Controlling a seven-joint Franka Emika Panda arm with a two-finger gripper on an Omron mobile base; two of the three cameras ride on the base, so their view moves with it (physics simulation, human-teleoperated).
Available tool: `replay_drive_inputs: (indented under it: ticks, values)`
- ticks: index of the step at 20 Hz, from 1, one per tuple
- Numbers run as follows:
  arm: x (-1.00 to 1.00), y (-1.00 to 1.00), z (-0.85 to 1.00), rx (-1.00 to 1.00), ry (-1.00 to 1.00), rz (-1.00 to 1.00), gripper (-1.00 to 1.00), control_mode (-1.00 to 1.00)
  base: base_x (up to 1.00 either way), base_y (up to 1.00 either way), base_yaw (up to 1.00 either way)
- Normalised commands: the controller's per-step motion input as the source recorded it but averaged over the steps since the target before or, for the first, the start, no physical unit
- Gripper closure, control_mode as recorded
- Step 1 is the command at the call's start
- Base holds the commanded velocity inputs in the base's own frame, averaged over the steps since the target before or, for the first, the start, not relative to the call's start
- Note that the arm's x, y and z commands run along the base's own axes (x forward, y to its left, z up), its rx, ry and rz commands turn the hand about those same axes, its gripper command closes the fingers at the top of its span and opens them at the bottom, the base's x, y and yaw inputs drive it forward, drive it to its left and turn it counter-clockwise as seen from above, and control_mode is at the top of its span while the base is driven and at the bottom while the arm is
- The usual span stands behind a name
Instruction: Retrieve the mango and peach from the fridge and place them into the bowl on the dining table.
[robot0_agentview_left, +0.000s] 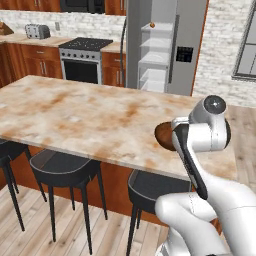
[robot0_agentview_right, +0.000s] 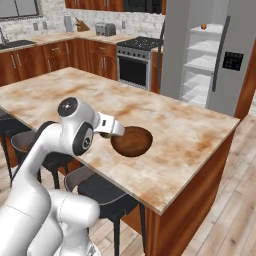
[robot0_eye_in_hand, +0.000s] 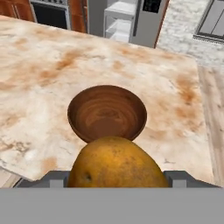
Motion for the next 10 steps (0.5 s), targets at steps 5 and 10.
replay_drive_inputs:
  ticks: [5,10]
  values:
    - [0.18,-0.17,-0.25,0.08,0.16,0.06,1.0,-1.0,0.0,0.0,0.0]
    - [0.37,-0.07,-0.16,0.1,0.06,0.01,1.0,-1.0,0.0,0.0,0.0]
